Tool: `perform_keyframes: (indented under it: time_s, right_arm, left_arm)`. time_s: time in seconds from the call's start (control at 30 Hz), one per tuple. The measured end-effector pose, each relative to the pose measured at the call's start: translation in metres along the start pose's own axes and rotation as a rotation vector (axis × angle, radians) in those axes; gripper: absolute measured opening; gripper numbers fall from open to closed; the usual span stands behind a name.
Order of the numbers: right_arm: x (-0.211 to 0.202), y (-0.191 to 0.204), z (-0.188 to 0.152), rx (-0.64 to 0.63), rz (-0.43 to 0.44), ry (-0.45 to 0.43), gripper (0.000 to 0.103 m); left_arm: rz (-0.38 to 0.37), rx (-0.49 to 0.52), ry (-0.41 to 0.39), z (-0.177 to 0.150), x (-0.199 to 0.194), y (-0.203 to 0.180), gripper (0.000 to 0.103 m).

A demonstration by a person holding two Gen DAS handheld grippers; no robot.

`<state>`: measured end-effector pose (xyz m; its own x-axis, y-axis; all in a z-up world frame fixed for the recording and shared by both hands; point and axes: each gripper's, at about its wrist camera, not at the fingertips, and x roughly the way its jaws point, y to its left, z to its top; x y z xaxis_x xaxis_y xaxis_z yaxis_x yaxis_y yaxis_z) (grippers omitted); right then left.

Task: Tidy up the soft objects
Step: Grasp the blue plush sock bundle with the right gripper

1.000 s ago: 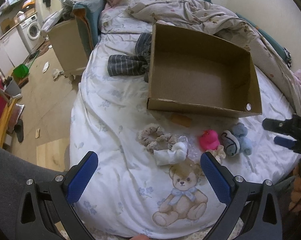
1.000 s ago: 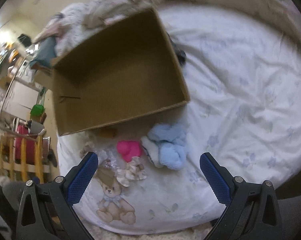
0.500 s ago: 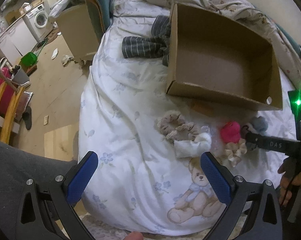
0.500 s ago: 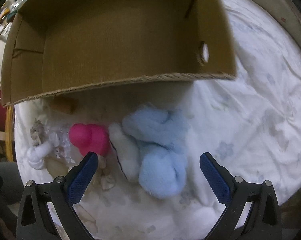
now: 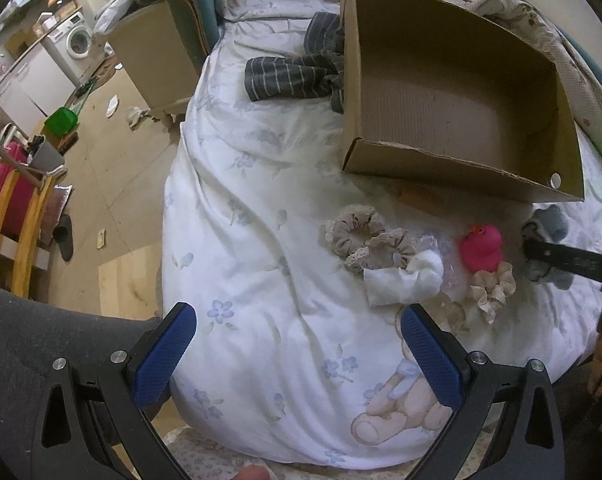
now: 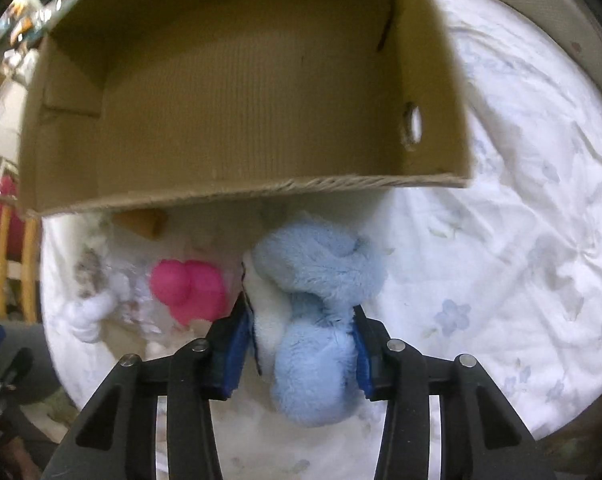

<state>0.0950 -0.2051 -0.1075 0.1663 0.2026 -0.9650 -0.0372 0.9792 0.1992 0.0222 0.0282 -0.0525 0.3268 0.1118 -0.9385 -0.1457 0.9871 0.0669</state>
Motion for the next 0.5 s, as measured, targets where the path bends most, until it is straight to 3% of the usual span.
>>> perform_keyframes:
  time_s: [0.13, 0.37, 0.5]
  right_arm:
    - [-0.026, -0.006, -0.005, 0.036, 0.07, -0.046, 0.043]
    - [-0.071, -0.016, -0.025, 0.06, 0.176, -0.113, 0.043]
    - [-0.082, -0.03, -0.035, 0.09, 0.23, -0.106, 0.044]
  left_arm:
    - [-0.012, -0.026, 0.015, 0.004, 0.004, 0.005, 0.102]
    - [-0.113, -0.11, 0.086, 0.019, 0.014, 0.011, 0.102]
    - [-0.212, -0.109, 0.13, 0.023, 0.018, -0.006, 0.091]
